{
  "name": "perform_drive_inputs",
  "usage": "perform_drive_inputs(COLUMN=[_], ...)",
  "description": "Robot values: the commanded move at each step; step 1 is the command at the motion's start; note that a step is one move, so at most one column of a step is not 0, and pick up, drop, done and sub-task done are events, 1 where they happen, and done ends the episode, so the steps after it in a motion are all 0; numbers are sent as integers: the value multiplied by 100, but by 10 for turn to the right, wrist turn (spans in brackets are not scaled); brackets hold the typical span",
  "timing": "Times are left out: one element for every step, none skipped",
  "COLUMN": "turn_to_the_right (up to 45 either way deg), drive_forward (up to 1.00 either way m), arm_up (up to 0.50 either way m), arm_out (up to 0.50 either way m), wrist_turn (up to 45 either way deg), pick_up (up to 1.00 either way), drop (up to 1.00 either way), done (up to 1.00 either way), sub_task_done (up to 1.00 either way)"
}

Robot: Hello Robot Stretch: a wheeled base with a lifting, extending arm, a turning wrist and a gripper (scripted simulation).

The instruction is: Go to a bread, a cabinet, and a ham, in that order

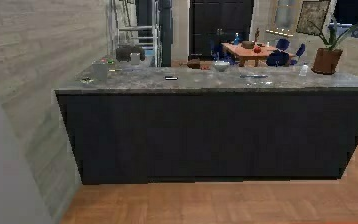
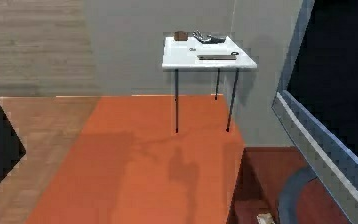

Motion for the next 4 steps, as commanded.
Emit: perform_drive_inputs(turn_to_the_right=[0,-450,-390,0], drive_forward=[5,0,0,100], arm_up=[0,0,0,0], arm_out=[0,0,0,0], wrist_turn=[0,0,0,0], pick_up=[0,0,0,0], drop=[0,0,0,0], done=[0,0,0,0], sub_task_done=[0,0,0,0])
